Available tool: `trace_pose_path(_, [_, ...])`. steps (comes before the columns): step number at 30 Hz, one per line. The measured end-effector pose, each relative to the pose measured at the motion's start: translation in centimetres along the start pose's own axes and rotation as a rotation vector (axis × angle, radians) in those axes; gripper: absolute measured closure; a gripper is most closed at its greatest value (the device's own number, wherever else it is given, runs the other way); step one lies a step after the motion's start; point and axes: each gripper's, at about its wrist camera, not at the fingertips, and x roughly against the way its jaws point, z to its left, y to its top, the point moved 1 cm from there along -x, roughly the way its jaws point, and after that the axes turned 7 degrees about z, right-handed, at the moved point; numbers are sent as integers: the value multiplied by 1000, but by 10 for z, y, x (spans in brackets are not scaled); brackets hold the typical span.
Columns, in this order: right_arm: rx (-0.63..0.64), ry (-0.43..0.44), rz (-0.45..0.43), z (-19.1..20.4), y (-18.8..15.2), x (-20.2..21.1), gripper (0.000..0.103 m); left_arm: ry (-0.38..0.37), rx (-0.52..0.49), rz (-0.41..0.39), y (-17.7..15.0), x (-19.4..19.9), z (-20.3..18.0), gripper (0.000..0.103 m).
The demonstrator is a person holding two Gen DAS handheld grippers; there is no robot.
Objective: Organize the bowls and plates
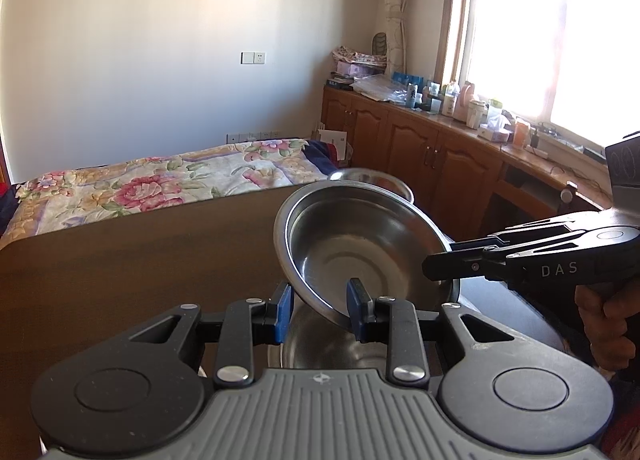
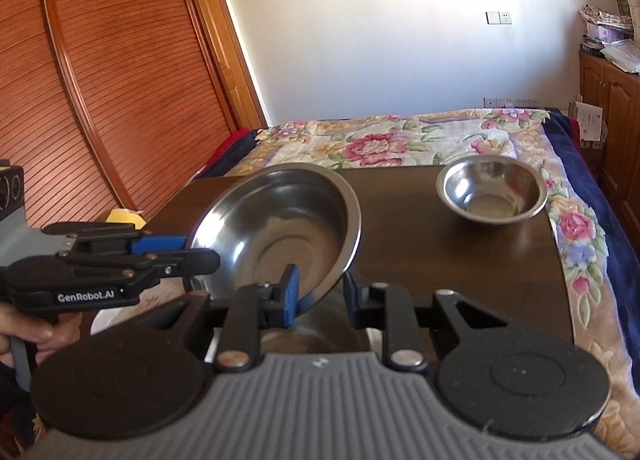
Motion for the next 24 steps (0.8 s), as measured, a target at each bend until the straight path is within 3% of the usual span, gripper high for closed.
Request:
trace_pose_path(12, [-40,29,22,3,-39,-3,76,-9,-13,26,-31,1,-4,71])
trace_pose_path(24, [14,-19,30,9,-52,-6,76,19,-56,40,-41,-7,-9,71])
